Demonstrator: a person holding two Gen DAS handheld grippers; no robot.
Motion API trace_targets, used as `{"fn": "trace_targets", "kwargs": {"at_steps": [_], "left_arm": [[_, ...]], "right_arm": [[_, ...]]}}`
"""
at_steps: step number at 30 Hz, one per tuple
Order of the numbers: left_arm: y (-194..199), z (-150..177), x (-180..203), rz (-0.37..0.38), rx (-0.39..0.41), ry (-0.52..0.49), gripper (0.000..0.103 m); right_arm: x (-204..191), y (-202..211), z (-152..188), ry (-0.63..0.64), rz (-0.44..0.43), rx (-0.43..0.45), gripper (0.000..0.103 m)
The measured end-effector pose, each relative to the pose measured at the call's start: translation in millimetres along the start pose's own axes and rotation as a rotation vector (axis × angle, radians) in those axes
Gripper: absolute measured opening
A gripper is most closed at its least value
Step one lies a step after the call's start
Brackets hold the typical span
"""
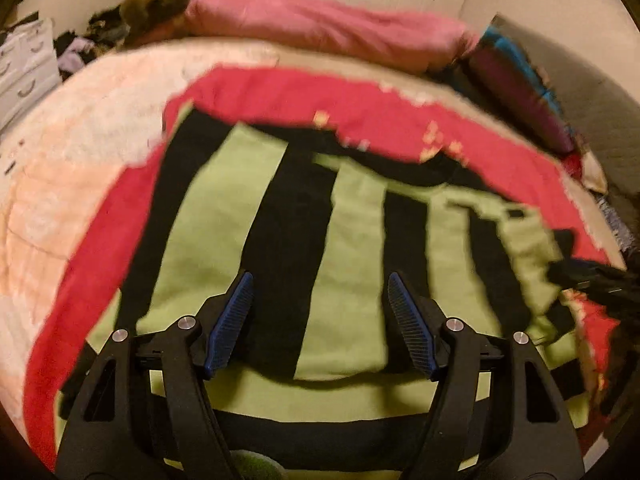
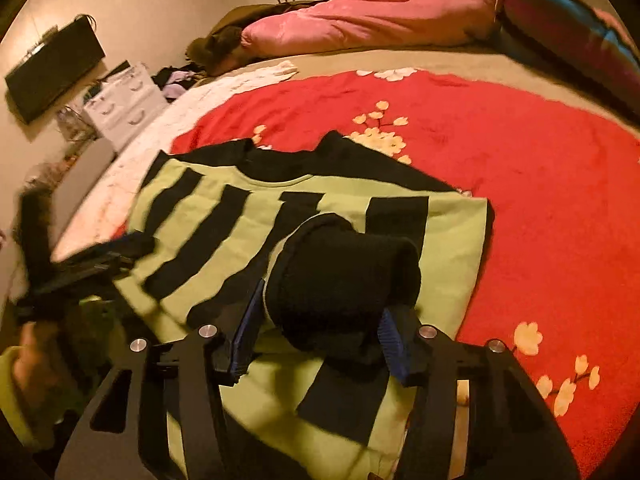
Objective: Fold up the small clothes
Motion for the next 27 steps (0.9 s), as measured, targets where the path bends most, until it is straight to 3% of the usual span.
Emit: {"fn": "trace_targets", "kwargs": {"at_steps": [2, 7, 9, 10, 13, 15, 16, 18, 20, 22, 25, 27], "left_arm": [[-3.4, 1.0, -4.6, -0.005, -0.012, 0.013, 0.062], [-2.3, -0.5, -9.3, 0.010, -0.007, 0.048, 0.062], [-2.3, 0.7, -7.8, 0.006, -0.008, 0.043, 0.062], [-2.2, 0.9, -7.6, 0.006, -0.008, 0.041, 0.062], [-0.9, 0.9, -9.7, 0.007, -0.008, 0.043, 0.062], [-0.2, 0.5, -10.4, 0.009, -0.005, 0.049, 0.062], [0.1, 0.4, -10.8, 0.011, -0.004, 0.053, 0.062], [0.0, 0.1, -11.7, 0.013, -0.003, 0.058, 0.062], [0.5, 0.7, -12.0, 0.013, -0.003, 0.057, 0.062], [0.2, 0.5, -12.4, 0.014, -0.003, 0.060, 0.062], [0.9, 1.1, -12.8, 0.014, -0.003, 0.058, 0.062], [0.8, 1.0, -12.7, 0.013, -0.003, 0.058, 0.062]], "right_arm": [[3.6, 10.2, 2.2, -0.026, -0.076, -0.004, 0.031], [4.7, 12.0, 13.2, -0.037, -0.178, -0.088, 0.026], [3.6, -0.5, 21.8, -0.032, -0.153, -0.156, 0.037], [3.2, -4.1, 25.1, -0.028, -0.134, -0.167, 0.037], [-6.4, 2.7, 27.8, 0.007, -0.134, -0.122, 0.051], [-14.6, 12.1, 25.1, 0.048, -0.124, -0.072, 0.067], [-17.1, 13.8, 24.2, 0.071, -0.116, -0.062, 0.069], [-24.5, 11.9, 23.7, 0.140, -0.114, -0.103, 0.065], [-27.5, 5.0, 26.0, 0.185, -0.113, -0.169, 0.051], [-23.7, -3.9, 31.5, 0.176, -0.136, -0.246, 0.050], [-15.5, 4.6, 29.2, 0.131, -0.160, -0.234, 0.048], [-15.1, 20.5, 24.4, 0.104, -0.188, -0.163, 0.055]]}}
Point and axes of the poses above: each gripper's, at about its wrist camera, not at the fingertips, and y roughly against the way its jaws point, x to its right, z to its underside, the point moved 3 cm from there along -y, roughly the way its jaws point, and after that the axes turned 12 degrees about z, right-handed, at the moved point
